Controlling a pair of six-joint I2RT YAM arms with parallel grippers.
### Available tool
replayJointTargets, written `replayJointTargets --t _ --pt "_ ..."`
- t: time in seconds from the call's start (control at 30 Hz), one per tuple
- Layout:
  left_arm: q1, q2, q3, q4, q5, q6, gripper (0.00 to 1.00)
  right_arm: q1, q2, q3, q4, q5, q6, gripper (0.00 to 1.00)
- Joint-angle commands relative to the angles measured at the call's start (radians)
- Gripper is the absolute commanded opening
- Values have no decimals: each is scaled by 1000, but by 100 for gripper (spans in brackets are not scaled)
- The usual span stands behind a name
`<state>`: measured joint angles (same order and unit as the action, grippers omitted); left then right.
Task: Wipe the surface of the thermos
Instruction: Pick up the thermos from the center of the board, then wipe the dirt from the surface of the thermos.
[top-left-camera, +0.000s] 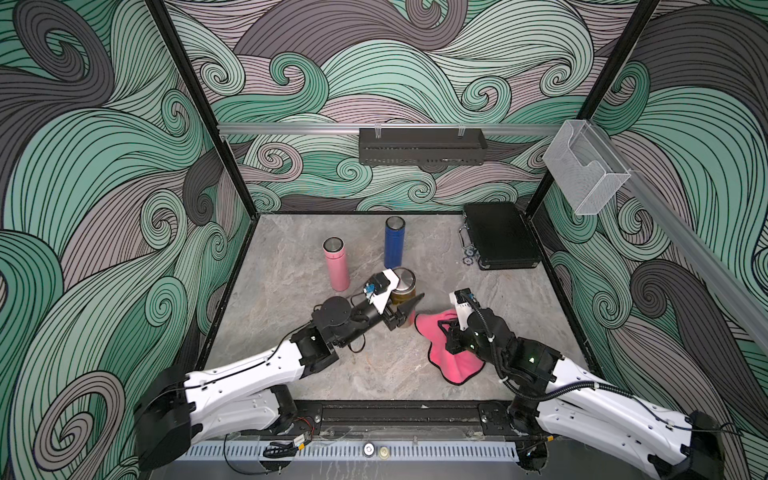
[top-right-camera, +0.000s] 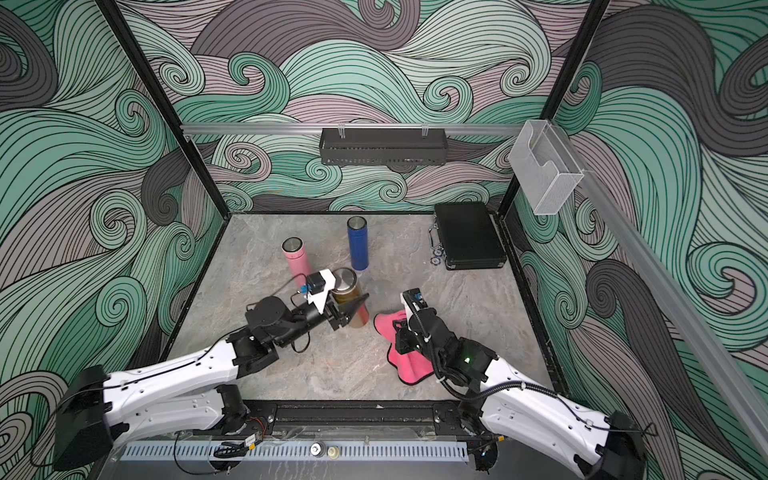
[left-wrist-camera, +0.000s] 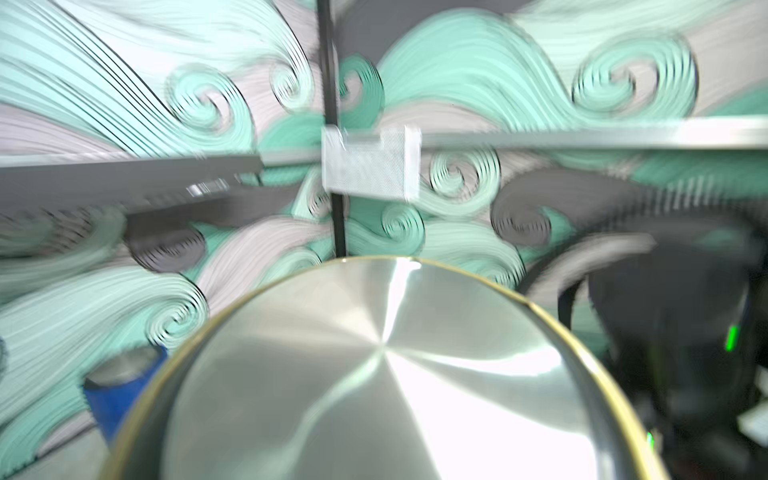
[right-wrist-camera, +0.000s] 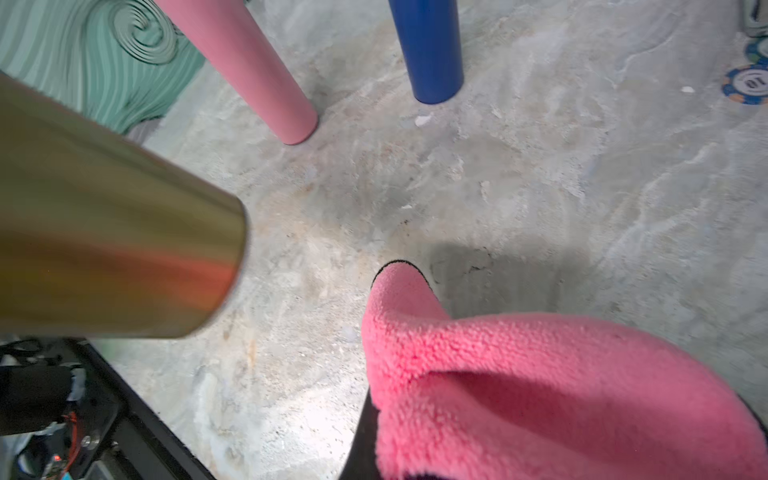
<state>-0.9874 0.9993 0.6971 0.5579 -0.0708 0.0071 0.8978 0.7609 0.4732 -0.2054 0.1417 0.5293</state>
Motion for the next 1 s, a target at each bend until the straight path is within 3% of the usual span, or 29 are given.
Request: replayJointTargets --t 0.0,0.1,0.43,0.73,0.97 --pt "7 -66 153 -225 -129 -95 0 -4 -40 -113 437 -152 90 0" --pt "6 -55 259 -334 -129 -176 0 -2 -39 -195 754 -239 145 0" --pt "6 -5 289 -273 -51 -327 0 1 23 -212 1084 -309 169 0" --pt "7 64 299 -203 -59 -361 0 10 11 -198 1130 -334 147 0" --pt "6 100 336 -217 -23 -384 0 135 46 -139 1090 -308 24 0"
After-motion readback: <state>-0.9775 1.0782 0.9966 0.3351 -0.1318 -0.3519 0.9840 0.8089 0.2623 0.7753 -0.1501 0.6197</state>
